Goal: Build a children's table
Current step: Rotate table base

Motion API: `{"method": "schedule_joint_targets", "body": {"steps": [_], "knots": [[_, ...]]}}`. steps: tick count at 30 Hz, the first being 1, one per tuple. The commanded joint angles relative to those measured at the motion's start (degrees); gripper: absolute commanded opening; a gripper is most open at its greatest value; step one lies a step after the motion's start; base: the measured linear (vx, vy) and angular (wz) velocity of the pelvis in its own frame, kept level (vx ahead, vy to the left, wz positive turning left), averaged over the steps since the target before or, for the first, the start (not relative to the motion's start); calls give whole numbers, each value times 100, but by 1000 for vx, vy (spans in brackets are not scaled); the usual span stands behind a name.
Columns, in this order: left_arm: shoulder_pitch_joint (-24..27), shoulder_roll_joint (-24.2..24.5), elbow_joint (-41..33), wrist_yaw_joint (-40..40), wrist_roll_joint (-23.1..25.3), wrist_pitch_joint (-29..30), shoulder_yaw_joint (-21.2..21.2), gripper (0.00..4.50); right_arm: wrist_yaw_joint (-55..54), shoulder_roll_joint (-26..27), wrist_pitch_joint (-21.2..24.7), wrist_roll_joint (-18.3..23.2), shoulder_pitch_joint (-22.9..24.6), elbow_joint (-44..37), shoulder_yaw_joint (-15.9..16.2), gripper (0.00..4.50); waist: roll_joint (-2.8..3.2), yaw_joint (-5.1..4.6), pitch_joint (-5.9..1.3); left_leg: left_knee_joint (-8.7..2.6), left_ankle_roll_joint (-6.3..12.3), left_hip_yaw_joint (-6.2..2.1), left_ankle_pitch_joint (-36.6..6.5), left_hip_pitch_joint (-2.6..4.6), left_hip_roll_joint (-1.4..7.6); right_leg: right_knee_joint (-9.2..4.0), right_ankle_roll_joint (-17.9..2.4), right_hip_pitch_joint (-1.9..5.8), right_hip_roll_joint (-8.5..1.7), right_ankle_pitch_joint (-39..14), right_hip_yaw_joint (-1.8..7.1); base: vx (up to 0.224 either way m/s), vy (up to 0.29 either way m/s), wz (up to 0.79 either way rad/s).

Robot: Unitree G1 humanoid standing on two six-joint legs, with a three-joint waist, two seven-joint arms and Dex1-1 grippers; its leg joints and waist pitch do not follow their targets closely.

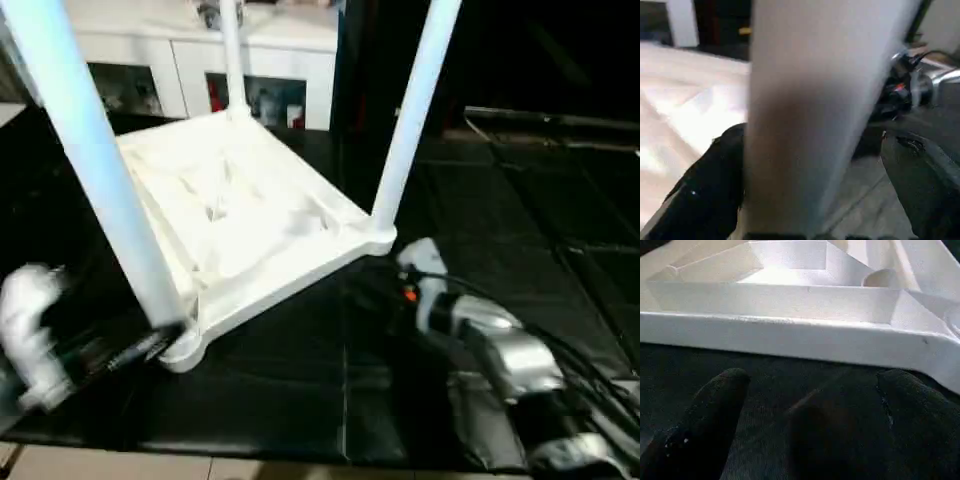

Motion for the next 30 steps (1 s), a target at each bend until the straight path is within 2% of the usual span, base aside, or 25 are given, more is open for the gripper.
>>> {"method": "schedule_joint_targets", "body": {"steps": [1, 5, 8, 11, 13, 14, 16, 17, 18, 19, 20, 21, 24, 25, 26, 27, 30], "knots": [[-164, -103, 99, 68, 92, 3, -317, 441, -364, 130, -99, -195, -134, 229, 73, 450, 114, 0, -278, -458, -97, 122, -1712, -14, -76, -394, -989, 274, -181, -1743, 188, 0, 0, 0], [-412, -222, 229, 135, 285, -32, -623, 441, -687, 389, -194, -285, -301, 528, 106, 450, 110, -8, -296, -456, -129, 119, -1593, -20, -66, -362, -1017, 278, -179, -1500, 190, 0, 0, 0], [-582, -362, 132, 200, 178, 83, -807, 441, -872, 546, -312, -391, -414, 788, 93, 450, 123, 3, -304, -446, -121, 129, -1544, -6, -64, -342, -1072, 272, -169, -1315, 191, 0, 0, 0], [-789, -606, -41, 270, 93, 210, -1187, 441, -1226, 706, -507, -538, -618, 1235, 84, 450, 117, 28, -301, -445, -183, 137, -1622, 8, -65, -346, -1104, 260, -184, -1399, 197, 0, 0, 0], [-944, -811, -146, 283, 83, 265, -1553, 441, -1392, 808, -631, -540, -761, 1512, 21, 450, 118, 29, -302, -451, -212, 123, -1628, -21, -69, -338, -1057, 289, -185, -1420, 190, 0, 0, 0], [-1022, -929, -154, 303, 133, 255, -1729, 441, -1411, 832, -651, -522, -805, 1573, -4, 450, 95, 11, -301, -454, -208, 120, -1630, -39, -69, -340, -1015, 306, -194, -1443, 193, 0, 0, 0], [-1078, -1013, -157, 321, 168, 246, -1853, 441, -1424, 850, -668, -511, -837, 1618, -22, 450, 83, 7, -318, -434, -180, 129, -1496, -40, -76, -335, -1002, 316, -193, -1319, 201, 0, 0, 0], [-1266, -1227, -60, 338, 275, 209, -2131, 441, -1448, 857, -696, -510, -897, 1684, -42, 450, 77, -20, -317, -435, -166, 133, -1362, -72, -79, -332, -1005, 338, -190, -1211, 204, 0, 0, 0], [-1377, -1339, 18, 344, 331, 183, -2246, 441, -1465, 862, -741, -528, -935, 1751, -62, 450, 95, -2, -327, -419, -174, 132, -1339, -52, -83, -323, -1005, 329, -187, -1180, 197, 0, 0, 0], [-1377, -1339, 18, 344, 331, 183, -2246, 441, -1465, 862, -741, -528, -935, 1751, -62, 450, 74, -18, -329, -412, -159, 138, -1274, -62, -94, -319, -1019, 340, -187, -1143, 197, 0, 0, 0], [-1600, -1548, 178, 389, 444, 128, -2445, 441, -1486, 865, -829, -552, -1000, 1880, -98, 450, 74, -38, -330, -412, -149, 144, -1225, -75, -92, -328, -1026, 349, -191, -1132, 200, 0, 0, 0], [-1717, -1654, 268, 410, 503, 90, -2543, 441, -1499, 860, -871, -564, -1020, 1935, -107, 450, 102, -27, -332, -396, -151, 147, -1237, -58, -99, -330, -1022, 333, -186, -1143, 198, 0, 0, 0], [-1926, -1832, 453, 460, 603, 10, -2689, 441, -1527, 840, -924, -589, -1032, 1996, -111, 450, 80, -49, -339, -390, -114, 149, -1199, -70, -100, -331, -1053, 352, -182, -1076, 195, 0, 0, 0], [-2144, -2008, 685, 516, 703, -104, -2805, 441, -1552, 836, -974, -600, -1046, 2067, -156, 450, 83, -62, -338, -392, -109, 145, -1203, -77, -101, -331, -1067, 355, -179, -1054, 192, 0, 0, 0], [-2240, -2092, 784, 533, 737, -152, -2851, 441, -1560, 836, -987, -601, -1046, 2079, -170, 450, 117, -61, -338, -384, -100, 146, -1254, -53, -99, -333, -1091, 341, -178, -1082, 190, 0, 0, 0], [-2294, -2144, 839, 543, 759, -178, -2880, 441, -1561, 839, -999, -609, -1047, 2091, -187, 450, 99, -72, -334, -384, -93, 152, -1253, -65, -104, -347, -1088, 348, -175, -1096, 191, 0, 0, 0], [-2409, -2277, 959, 564, 795, -231, -2930, 441, -1559, 848, -1024, -615, -1054, 2123, -215, 450, 96, -78, -345, -379, -83, 147, -1256, -60, -95, -340, -1131, 356, -181, -1052, 186, 0, 0, 0]]}}
